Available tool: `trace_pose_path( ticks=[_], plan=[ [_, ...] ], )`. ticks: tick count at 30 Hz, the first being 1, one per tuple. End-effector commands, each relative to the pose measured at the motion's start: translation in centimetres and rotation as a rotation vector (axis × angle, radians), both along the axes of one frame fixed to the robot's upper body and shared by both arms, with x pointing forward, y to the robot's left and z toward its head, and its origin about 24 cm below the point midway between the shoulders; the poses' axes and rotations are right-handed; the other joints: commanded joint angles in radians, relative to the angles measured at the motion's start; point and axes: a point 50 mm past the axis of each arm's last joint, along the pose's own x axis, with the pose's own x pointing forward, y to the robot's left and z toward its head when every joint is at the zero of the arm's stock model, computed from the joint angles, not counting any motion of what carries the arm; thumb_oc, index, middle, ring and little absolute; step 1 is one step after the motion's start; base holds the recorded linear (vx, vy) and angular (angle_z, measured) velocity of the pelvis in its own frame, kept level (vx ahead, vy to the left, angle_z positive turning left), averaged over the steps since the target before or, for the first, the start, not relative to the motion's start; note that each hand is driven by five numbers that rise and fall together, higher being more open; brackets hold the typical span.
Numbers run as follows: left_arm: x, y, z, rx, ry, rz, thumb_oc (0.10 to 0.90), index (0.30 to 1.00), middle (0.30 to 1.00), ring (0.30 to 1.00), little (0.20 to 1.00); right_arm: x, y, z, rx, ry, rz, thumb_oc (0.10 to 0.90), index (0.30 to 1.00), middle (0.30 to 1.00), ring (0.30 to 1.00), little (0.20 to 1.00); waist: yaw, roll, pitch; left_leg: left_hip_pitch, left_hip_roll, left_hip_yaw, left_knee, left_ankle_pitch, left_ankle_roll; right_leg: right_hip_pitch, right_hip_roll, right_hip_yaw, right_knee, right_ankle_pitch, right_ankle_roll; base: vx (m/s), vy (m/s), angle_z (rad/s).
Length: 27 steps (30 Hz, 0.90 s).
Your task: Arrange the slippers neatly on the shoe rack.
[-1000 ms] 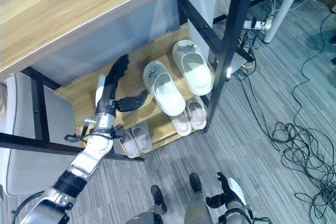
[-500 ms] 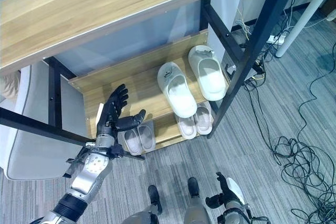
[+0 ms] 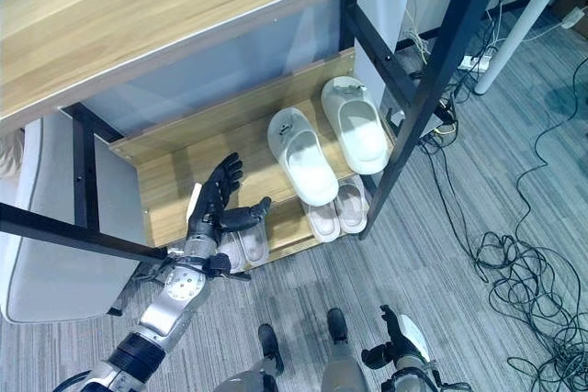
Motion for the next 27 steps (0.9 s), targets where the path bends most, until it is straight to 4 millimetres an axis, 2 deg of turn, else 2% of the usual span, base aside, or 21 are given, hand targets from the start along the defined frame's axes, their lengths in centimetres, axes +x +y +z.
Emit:
trace_pose_path(
  ticks=[1,17,27],
  plan=[
    [2.3,-0.8,4.6,-0.053,-0.196,-0.007,0.8,0.9,0.9,0.9,0.9,-0.6,0.1,0.5,-0.008,-0.051,0.012,0.8,0.9,0.9,0.9,0.9,-0.005,-0.041,-0.045,0.032,0.012,0.009,-0.007,-0.051,-0.059,-0.037,-0.039,-0.049,-0.003,-0.059,0.068,0.0,-0.003,-0.05],
    [3.0,-2.2,5.8,-0.068,-0.222,-0.031,0.8,0.9,0.9,0.9,0.9,-0.4,-0.2,0.8,-0.029,-0.061,0.016,0.8,0.9,0.9,0.9,0.9,-0.032,-0.03,-0.02,0.02,0.011,0.024,-0.007,-0.049,-0.063,-0.071,-0.042,-0.032,0.001,-0.053,0.067,0.01,-0.003,-0.04],
    [4.0,-3.5,7.6,-0.032,-0.275,-0.045,0.8,0.9,0.9,0.9,0.9,-0.2,-0.1,0.9,-0.024,-0.075,0.019,0.8,0.9,0.9,0.9,0.9,-0.053,-0.036,-0.012,0.011,0.01,0.029,-0.007,-0.053,-0.066,-0.093,-0.039,-0.023,0.003,-0.047,0.065,0.0,-0.004,-0.01]
  ],
)
